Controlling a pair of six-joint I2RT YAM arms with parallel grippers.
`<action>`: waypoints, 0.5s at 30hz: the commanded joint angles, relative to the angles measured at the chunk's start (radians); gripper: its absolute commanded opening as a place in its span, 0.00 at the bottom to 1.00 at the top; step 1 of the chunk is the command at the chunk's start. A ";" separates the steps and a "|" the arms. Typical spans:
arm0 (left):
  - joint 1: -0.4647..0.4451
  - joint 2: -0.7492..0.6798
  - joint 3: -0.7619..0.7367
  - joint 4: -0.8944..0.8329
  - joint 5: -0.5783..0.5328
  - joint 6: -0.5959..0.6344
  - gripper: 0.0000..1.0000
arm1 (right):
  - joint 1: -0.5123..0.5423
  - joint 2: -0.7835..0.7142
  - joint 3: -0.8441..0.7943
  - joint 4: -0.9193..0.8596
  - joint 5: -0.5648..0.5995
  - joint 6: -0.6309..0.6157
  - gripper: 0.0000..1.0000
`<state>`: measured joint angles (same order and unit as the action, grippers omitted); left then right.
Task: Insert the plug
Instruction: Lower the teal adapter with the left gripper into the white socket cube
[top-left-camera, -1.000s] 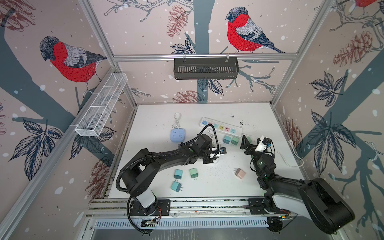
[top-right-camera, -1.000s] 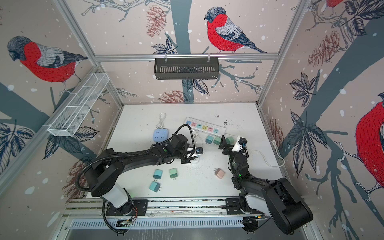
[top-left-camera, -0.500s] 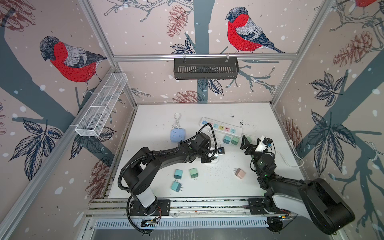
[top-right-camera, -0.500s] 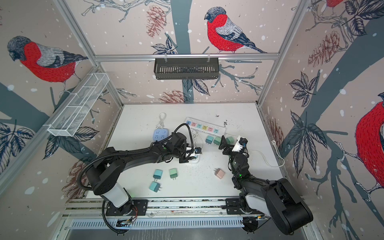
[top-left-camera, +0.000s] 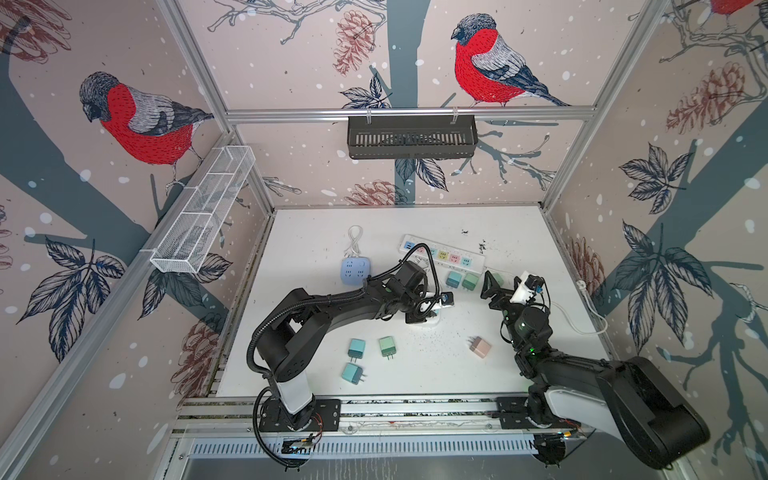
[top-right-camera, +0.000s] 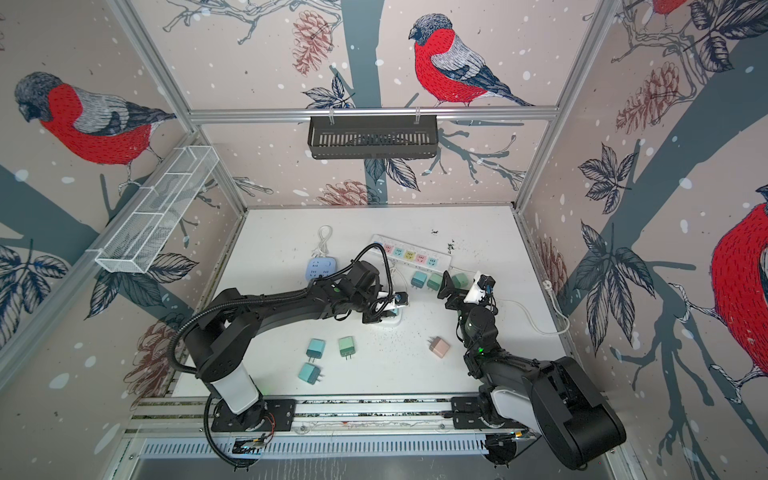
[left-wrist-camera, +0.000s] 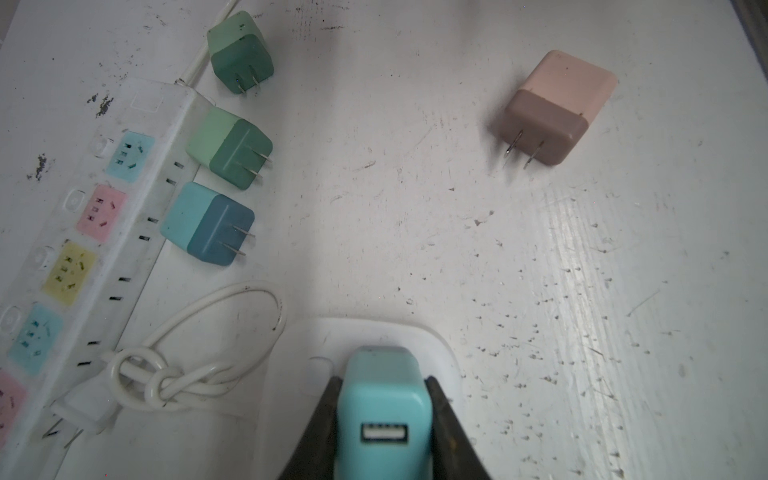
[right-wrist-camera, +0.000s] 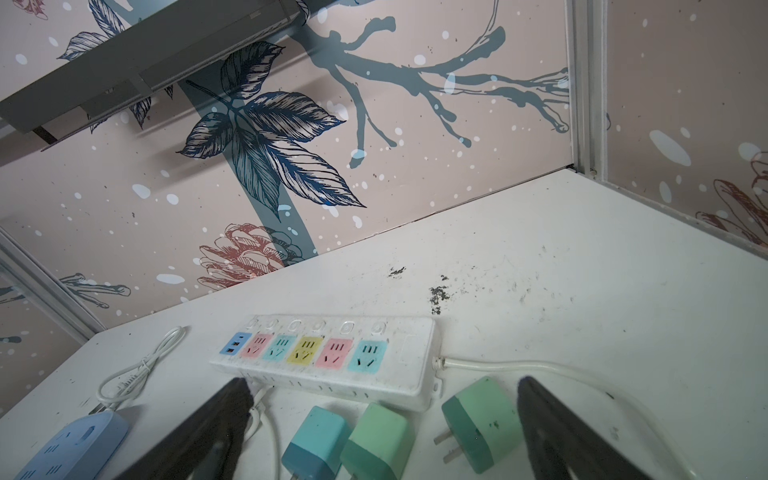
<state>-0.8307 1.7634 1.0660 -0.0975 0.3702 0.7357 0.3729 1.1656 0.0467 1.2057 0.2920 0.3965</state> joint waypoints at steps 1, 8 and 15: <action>0.002 0.043 0.044 -0.113 0.010 -0.012 0.00 | -0.002 -0.001 0.004 0.012 -0.004 0.012 1.00; 0.002 0.105 0.102 -0.183 -0.001 -0.033 0.00 | -0.002 -0.003 0.006 0.008 -0.006 0.015 1.00; 0.001 0.105 0.104 -0.202 0.013 -0.035 0.00 | -0.005 -0.007 0.005 0.003 -0.008 0.019 1.00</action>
<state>-0.8295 1.8584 1.1740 -0.1726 0.3885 0.6956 0.3698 1.1645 0.0467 1.2053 0.2913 0.4015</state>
